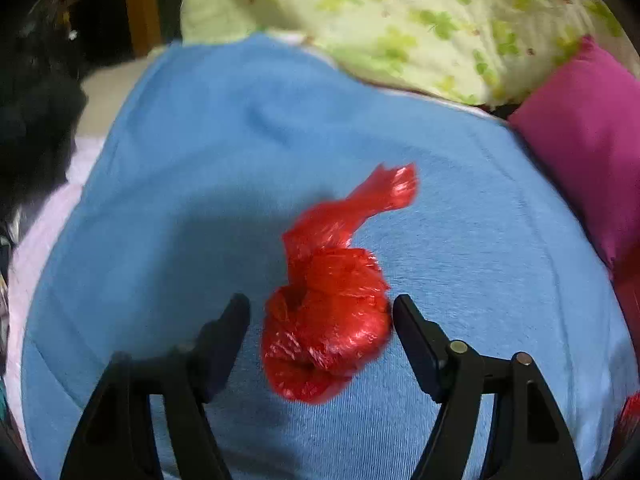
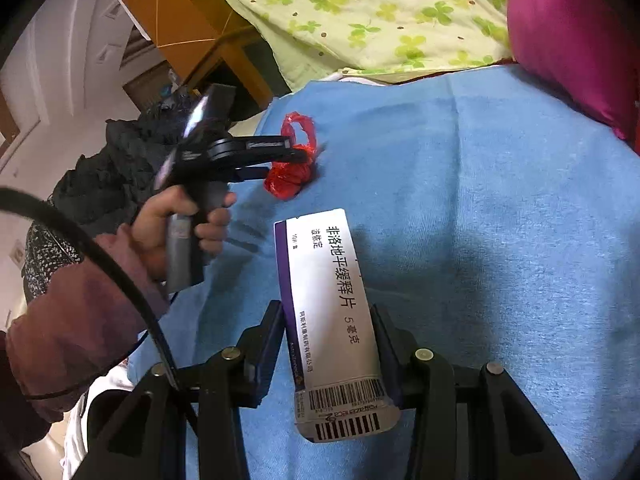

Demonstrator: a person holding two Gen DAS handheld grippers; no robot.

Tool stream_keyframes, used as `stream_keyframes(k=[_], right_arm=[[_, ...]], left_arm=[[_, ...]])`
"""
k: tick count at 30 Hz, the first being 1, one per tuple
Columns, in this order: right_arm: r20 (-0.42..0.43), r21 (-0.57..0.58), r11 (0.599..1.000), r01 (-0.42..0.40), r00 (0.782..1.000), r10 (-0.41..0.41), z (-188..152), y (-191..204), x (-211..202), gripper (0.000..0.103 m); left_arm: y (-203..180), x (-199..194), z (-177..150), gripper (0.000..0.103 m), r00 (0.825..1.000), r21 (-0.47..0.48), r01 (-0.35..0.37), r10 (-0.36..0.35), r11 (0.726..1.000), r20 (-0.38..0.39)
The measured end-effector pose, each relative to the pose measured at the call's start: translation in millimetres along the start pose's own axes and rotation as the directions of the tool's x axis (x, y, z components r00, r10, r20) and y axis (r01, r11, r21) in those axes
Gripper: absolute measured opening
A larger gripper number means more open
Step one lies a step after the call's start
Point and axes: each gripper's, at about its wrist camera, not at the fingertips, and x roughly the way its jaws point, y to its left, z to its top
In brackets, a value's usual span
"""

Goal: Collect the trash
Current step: 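Grasp the white medicine box with right tool while left tool grasps the red plastic bag, then hold the red bag with left tool while right tool holds the medicine box above the blanket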

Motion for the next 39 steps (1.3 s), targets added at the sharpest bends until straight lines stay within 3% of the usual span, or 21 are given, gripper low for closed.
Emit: stream_keyframes(k=[3,7,13,18,23,32,39], right_arm=[[0.025,-0.005,1.000,0.001,1.000,-0.001,0,1,-6,0.046],[0.080,0.009,1.000,0.008,0.997,-0.008,1,-1,-19,0.046],[0.145,0.017,0.999,0.035,0.989,-0.037,-8,13,-44,0.046],[0.186,0.029,0.998,0.062,0.980,-0.067,-37,32,-81,0.046],[0.217,0.005,0.992,0.126,0.968,-0.124,-53,50,-118,0.047],[0.324,-0.042,0.980,0.197,0.930,-0.173,-59,90,-193,0.047],[0.338,-0.047,0.976,0.214,0.923,-0.186,-66,105,-212,0.047]], left_arm=[[4,-3,-4,0.052,1.000,-0.045,0.003,-0.003,0.999,0.008],[-1,-30,-23,0.051,1.000,-0.025,0.006,-0.006,1.000,0.018],[-18,-107,-77,0.051,0.997,0.064,-0.051,0.046,0.997,0.069],[-33,-177,-125,0.051,0.983,0.130,-0.089,0.066,0.987,0.168],[-47,-231,-164,0.051,0.971,0.137,-0.100,0.067,0.986,0.228],[-74,-295,-207,0.053,0.942,0.179,-0.149,0.084,0.973,0.324],[-71,-332,-225,0.053,0.921,0.177,-0.158,0.080,0.971,0.381]])
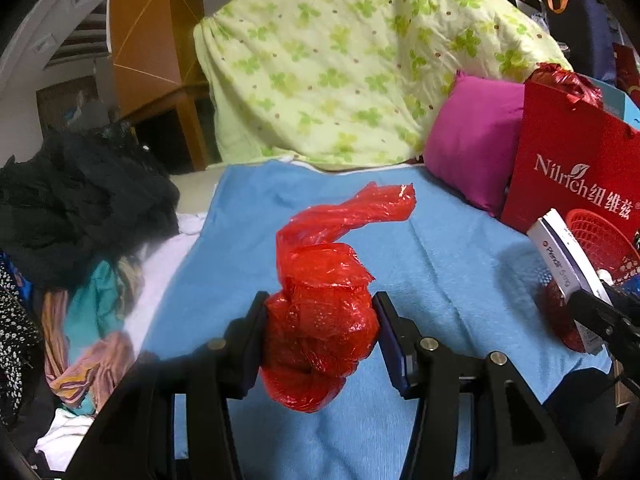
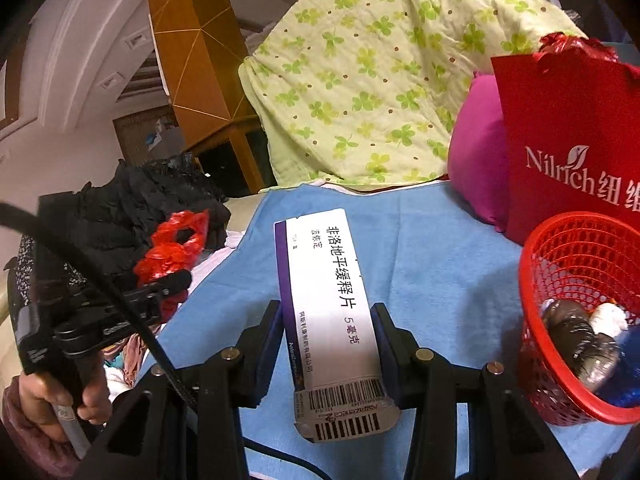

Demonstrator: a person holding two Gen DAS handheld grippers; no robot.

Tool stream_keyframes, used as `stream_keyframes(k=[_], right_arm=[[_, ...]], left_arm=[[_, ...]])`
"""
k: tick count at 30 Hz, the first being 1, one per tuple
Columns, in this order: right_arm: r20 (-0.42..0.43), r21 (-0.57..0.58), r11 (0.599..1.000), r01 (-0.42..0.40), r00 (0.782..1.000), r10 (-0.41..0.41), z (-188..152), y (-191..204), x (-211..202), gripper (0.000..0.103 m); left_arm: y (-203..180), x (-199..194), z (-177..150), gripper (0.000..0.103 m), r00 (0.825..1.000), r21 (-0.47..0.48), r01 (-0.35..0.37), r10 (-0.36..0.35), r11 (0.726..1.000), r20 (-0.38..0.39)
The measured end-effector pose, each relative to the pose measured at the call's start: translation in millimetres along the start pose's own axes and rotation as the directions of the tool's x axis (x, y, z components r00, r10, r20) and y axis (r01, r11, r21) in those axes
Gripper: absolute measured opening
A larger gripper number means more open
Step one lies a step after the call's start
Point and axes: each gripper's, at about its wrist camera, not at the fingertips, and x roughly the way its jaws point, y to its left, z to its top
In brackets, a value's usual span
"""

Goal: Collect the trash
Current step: 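Hold the red bag with left tool while right tool holds the medicine box above the blanket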

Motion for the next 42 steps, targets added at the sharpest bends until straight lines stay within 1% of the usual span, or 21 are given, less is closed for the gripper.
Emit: stream_keyframes(k=[9,16,27,42], right_arm=[[0.037,-0.044,0.999,-0.032,0.999,0.034,4,27,-18,0.047],[0.060,-0.050,0.998,-0.047,0.997,0.050,6,35,-26,0.047],[0.071,-0.046,0.998,-0.050,0.996,0.053,5,34,-32,0.047],[0.079,-0.017,0.999,-0.047,0.996,0.049,4,28,-37,0.047]], left_arm=[[7,-32,-8,0.054,0.999,-0.007,-0.022,0.022,1.000,0.025],[13,-44,-8,0.054,0.998,-0.021,-0.036,0.037,0.999,0.041],[3,-50,-9,0.054,0.997,0.007,-0.046,0.046,0.999,0.056],[-3,-44,-9,0.055,0.999,0.037,-0.038,0.037,0.999,0.040]])
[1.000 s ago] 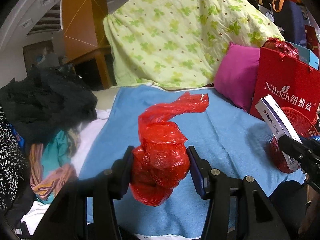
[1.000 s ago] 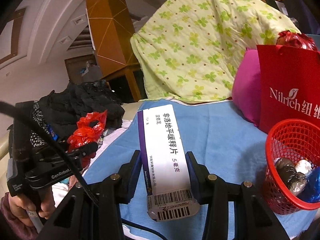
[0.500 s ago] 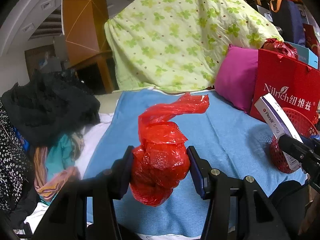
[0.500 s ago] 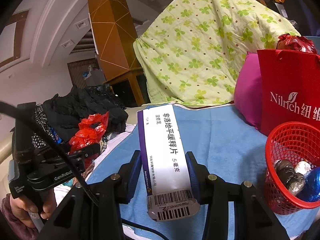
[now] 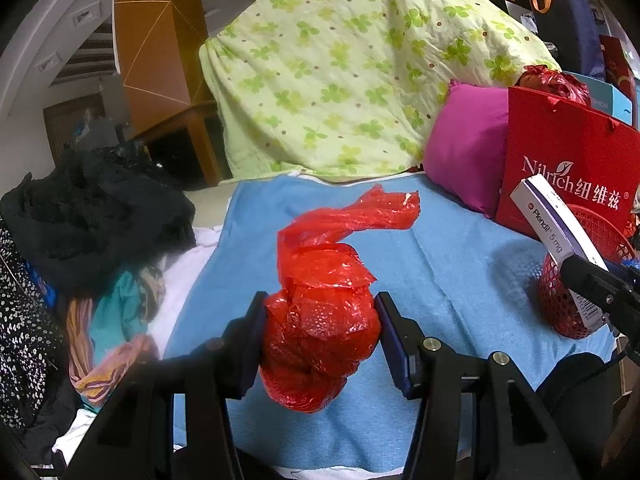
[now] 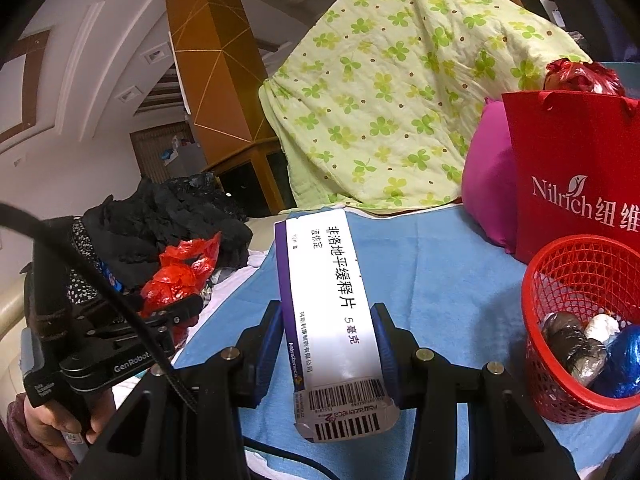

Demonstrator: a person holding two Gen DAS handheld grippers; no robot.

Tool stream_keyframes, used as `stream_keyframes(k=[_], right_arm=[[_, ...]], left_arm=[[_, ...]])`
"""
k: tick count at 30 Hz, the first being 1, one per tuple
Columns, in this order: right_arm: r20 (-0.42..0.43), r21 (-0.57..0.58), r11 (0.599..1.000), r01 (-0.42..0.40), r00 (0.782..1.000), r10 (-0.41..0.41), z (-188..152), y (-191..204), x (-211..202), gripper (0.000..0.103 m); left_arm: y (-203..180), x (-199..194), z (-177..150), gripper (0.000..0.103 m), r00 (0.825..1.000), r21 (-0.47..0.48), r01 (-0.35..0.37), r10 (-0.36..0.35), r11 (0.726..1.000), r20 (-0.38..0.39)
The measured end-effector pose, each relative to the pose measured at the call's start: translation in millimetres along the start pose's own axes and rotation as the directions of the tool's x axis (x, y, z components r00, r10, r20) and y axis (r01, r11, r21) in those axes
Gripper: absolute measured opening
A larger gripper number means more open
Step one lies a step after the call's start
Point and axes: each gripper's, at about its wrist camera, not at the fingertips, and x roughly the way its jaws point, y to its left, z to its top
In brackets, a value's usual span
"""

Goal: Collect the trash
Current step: 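Hold the red bag with left tool while right tool holds the medicine box above the blanket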

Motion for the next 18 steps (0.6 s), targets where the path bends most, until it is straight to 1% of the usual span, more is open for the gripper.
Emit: stream_keyframes(k=[10,18], right_arm=[[0.010,0.018,1.000,-0.008,1.000,0.008,-1.2,1.3,-6.7,0.047],[0.011,0.035,0.999,-0.008,1.000,0.008,-3.1,-5.7,-10.2,0.047]], left_arm=[[0.3,-2.3,0.5,0.055,1.000,0.012,0.002,-0.002,1.000,0.010],[-3.8,-0.5,-2.0,0.055,1.000,0.019,0.004,-0.004,1.000,-0.003]])
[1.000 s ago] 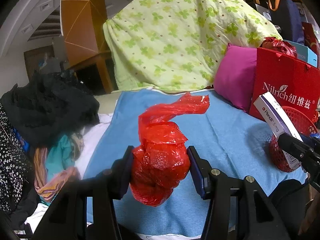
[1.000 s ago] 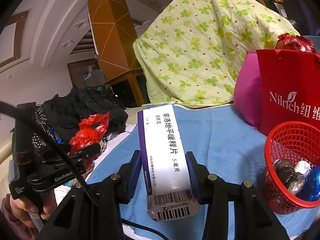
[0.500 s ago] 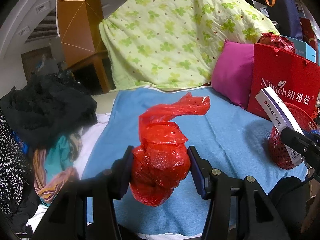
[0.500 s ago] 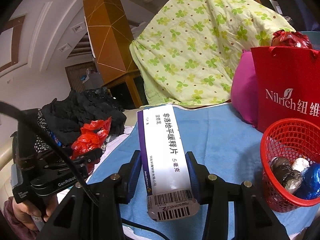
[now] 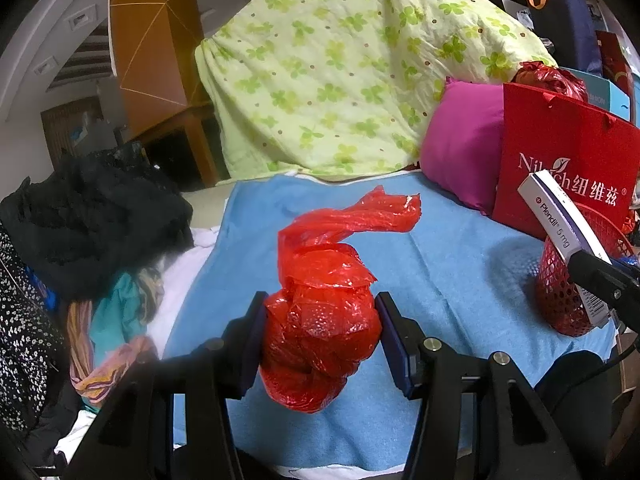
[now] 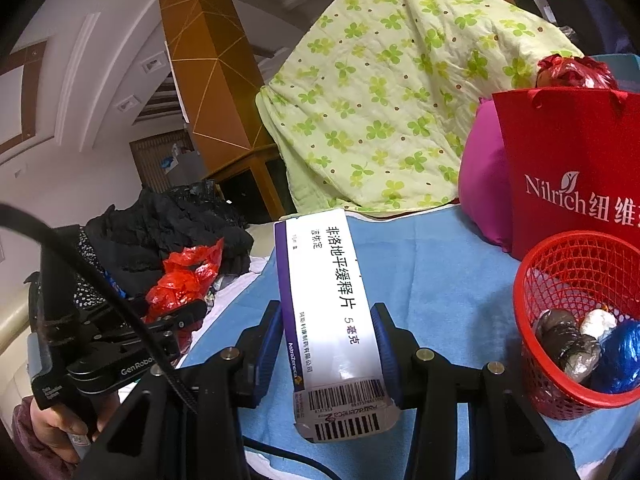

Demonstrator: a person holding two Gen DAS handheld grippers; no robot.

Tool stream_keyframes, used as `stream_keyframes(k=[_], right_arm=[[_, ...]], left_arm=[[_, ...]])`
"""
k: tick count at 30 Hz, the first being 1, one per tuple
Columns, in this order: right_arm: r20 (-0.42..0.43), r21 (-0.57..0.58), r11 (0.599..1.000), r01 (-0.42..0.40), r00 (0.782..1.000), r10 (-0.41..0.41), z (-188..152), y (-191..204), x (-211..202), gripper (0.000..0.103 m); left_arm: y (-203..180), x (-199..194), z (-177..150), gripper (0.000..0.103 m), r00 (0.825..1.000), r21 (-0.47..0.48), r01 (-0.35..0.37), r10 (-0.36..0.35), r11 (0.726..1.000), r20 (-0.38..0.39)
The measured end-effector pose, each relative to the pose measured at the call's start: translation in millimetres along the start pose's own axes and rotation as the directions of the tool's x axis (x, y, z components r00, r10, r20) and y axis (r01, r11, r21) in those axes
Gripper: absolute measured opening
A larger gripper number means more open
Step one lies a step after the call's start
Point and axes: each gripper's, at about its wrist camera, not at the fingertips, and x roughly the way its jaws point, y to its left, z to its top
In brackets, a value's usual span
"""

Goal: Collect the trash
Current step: 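Hold the red bag with left tool while right tool holds the medicine box above the blanket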

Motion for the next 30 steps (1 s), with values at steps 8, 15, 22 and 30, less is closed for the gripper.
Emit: stream_keyframes(k=[8,15,22,30], right_arm=[[0.004,0.012,1.000,0.002,1.000,-0.002,-2,-2,-6,0.047],[0.003,0.031,1.000,0.002,1.000,-0.002,-5,-7,-9,0.047],[0.005,0.041,0.999,0.000,1.000,0.000,-4,-11,-10,0.047],[0.007,0.056,0.998,0.001,1.000,-0.002,-6,-17,-12,0.047]], left_arm=[[-6,4,-3,0.055,1.000,0.006,0.009,-0.009,1.000,-0.013],[-10,5,-4,0.055,1.000,0.015,0.008,-0.008,1.000,-0.019],[-17,8,-5,0.056,1.000,0.027,0.014,-0.013,1.000,-0.028],[-23,10,-6,0.056,0.999,0.036,0.020,-0.018,0.999,-0.037]])
